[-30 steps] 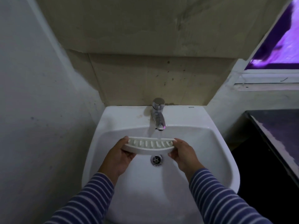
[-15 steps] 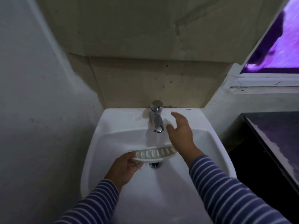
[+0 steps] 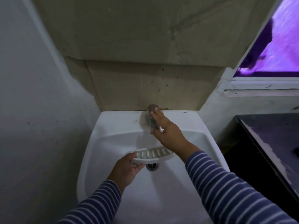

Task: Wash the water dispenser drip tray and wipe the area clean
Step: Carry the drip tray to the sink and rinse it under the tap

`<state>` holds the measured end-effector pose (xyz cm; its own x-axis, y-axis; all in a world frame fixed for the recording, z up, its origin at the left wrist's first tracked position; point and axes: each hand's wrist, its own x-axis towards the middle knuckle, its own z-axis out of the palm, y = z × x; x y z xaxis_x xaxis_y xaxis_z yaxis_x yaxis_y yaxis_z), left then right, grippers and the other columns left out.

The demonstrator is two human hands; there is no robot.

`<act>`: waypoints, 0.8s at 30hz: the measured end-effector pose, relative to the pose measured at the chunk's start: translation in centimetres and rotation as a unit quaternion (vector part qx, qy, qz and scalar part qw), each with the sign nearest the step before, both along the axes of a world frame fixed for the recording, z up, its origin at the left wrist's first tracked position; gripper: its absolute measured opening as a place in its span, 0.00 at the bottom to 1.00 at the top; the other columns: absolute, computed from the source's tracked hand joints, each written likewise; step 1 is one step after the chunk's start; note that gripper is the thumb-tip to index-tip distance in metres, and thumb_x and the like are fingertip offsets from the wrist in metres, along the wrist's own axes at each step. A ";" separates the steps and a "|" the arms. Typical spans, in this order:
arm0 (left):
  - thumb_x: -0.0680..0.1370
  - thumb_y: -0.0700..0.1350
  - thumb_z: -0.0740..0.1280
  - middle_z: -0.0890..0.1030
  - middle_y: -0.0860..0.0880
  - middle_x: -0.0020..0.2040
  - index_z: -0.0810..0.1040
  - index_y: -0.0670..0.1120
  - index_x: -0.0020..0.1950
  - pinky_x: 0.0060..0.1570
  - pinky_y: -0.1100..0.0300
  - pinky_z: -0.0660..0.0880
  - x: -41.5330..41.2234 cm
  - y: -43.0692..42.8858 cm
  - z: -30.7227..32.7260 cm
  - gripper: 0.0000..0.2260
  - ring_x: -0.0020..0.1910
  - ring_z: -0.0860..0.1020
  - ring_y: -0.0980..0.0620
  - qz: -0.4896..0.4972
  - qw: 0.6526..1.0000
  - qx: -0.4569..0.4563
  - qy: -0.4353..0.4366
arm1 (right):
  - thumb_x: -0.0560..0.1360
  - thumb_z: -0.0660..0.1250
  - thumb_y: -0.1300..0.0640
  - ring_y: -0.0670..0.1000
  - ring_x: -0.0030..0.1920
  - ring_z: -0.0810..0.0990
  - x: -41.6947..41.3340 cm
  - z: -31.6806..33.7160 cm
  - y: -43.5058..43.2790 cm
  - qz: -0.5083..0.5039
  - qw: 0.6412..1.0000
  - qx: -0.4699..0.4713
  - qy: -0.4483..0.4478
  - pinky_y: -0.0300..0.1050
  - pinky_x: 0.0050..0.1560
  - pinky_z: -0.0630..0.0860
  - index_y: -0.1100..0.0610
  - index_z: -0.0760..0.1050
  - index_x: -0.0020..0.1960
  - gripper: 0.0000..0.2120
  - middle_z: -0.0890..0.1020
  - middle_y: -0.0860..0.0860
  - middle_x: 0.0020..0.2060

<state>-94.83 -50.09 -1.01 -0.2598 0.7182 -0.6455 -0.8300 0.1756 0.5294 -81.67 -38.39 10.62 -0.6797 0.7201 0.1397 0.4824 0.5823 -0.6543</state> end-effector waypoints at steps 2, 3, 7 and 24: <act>0.78 0.37 0.64 0.80 0.35 0.56 0.74 0.36 0.60 0.41 0.51 0.81 -0.1 -0.2 -0.1 0.12 0.51 0.82 0.40 -0.002 1.000 0.005 0.000 | 0.78 0.64 0.56 0.48 0.76 0.55 1.0 -0.6 0.2 -0.054 0.997 -0.054 0.018 0.44 0.74 0.57 0.47 0.61 0.75 0.27 0.61 0.48 0.76; 0.78 0.37 0.63 0.80 0.35 0.56 0.74 0.36 0.61 0.40 0.51 0.81 -0.1 -0.2 -0.1 0.12 0.51 0.82 0.40 -0.001 1.000 0.007 -0.001 | 0.78 0.64 0.55 0.50 0.75 0.59 1.7 -1.2 0.2 -0.106 0.991 -0.080 0.011 0.48 0.73 0.60 0.47 0.62 0.74 0.26 0.63 0.50 0.75; 0.78 0.38 0.63 0.80 0.35 0.55 0.75 0.36 0.59 0.39 0.52 0.81 -0.3 -0.1 -0.1 0.11 0.49 0.82 0.41 0.002 1.000 0.008 -0.004 | 0.76 0.66 0.55 0.58 0.69 0.67 5.2 -4.8 -0.4 -0.309 0.930 -0.200 0.007 0.54 0.69 0.67 0.54 0.63 0.74 0.27 0.64 0.56 0.73; 0.79 0.33 0.59 0.79 0.35 0.57 0.74 0.33 0.62 0.58 0.49 0.74 4.1 -1.1 1.8 0.13 0.57 0.78 0.40 0.038 0.999 0.005 0.000 | 0.75 0.67 0.60 0.55 0.42 0.84 9.5 -1.9 -1.8 -0.266 0.883 -0.338 0.188 0.48 0.41 0.82 0.56 0.72 0.59 0.14 0.83 0.57 0.46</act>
<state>-90.76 -51.20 0.81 -0.3151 0.7020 -0.6387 -0.8403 0.1064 0.5315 -72.16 -40.19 8.68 -0.2171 0.9284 -0.3016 0.2448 -0.2473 -0.9375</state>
